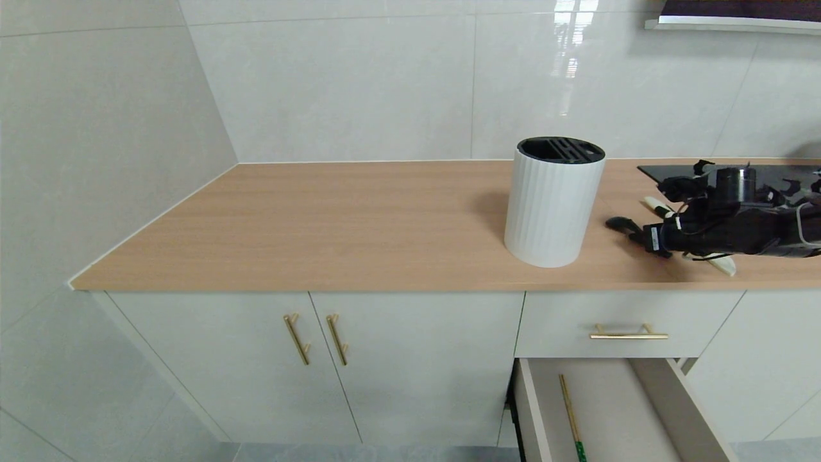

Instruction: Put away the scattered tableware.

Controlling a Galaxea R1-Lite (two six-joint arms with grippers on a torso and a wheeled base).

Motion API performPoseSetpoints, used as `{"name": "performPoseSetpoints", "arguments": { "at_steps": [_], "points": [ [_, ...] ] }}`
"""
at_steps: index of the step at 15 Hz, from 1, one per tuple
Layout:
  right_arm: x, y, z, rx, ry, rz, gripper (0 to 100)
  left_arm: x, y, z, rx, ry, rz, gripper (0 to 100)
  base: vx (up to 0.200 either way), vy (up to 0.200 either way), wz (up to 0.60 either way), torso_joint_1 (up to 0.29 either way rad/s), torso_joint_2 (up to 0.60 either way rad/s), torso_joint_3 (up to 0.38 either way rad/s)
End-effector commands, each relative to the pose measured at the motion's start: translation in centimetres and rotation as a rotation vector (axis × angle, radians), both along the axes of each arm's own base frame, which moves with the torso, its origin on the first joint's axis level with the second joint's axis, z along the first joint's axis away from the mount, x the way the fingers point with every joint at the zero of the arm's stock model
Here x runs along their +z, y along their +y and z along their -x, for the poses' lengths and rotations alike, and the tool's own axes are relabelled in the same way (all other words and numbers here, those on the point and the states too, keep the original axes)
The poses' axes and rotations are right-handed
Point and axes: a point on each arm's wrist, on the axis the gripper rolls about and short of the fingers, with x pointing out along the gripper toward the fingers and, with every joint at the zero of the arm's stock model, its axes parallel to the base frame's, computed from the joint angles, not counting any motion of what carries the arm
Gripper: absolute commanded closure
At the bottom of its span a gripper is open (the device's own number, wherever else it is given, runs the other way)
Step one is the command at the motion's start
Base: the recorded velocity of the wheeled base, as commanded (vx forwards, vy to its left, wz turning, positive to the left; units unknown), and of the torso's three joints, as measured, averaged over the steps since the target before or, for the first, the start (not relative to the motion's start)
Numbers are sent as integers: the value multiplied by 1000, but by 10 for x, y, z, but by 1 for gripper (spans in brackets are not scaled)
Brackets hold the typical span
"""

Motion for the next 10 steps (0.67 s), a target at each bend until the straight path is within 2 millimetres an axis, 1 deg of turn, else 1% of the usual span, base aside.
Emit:
{"name": "performPoseSetpoints", "arguments": {
  "at_steps": [1,2,4,5,7,8,9,10],
  "points": [
    [-1,0,0,-1,5,-1,100,0,0,0,0,1,0,0,0,0,0,0,0,0],
    [-1,0,0,-1,5,-1,100,0,0,0,0,3,0,0,0,0,0,0,0,0],
    [6,0,4,-4,16,-4,100,0,0,0,0,0,0,0,0,0,0,0,0,0],
    [26,3,17,-12,50,-10,100,0,0,0,0,3,0,0,0,0,0,0,0,0],
    [58,7,42,-58,90,-56,100,0,0,0,0,1,0,0,0,0,0,0,0,0],
    [73,11,61,-117,117,-110,100,0,0,0,0,3,0,0,0,0,0,0,0,0],
    [83,12,76,-161,128,-145,100,0,0,0,0,1,0,0,0,0,0,0,0,0],
    [100,16,103,-208,135,-191,100,0,0,0,0,0,0,0,0,0,0,0,0,0]
  ]
}}
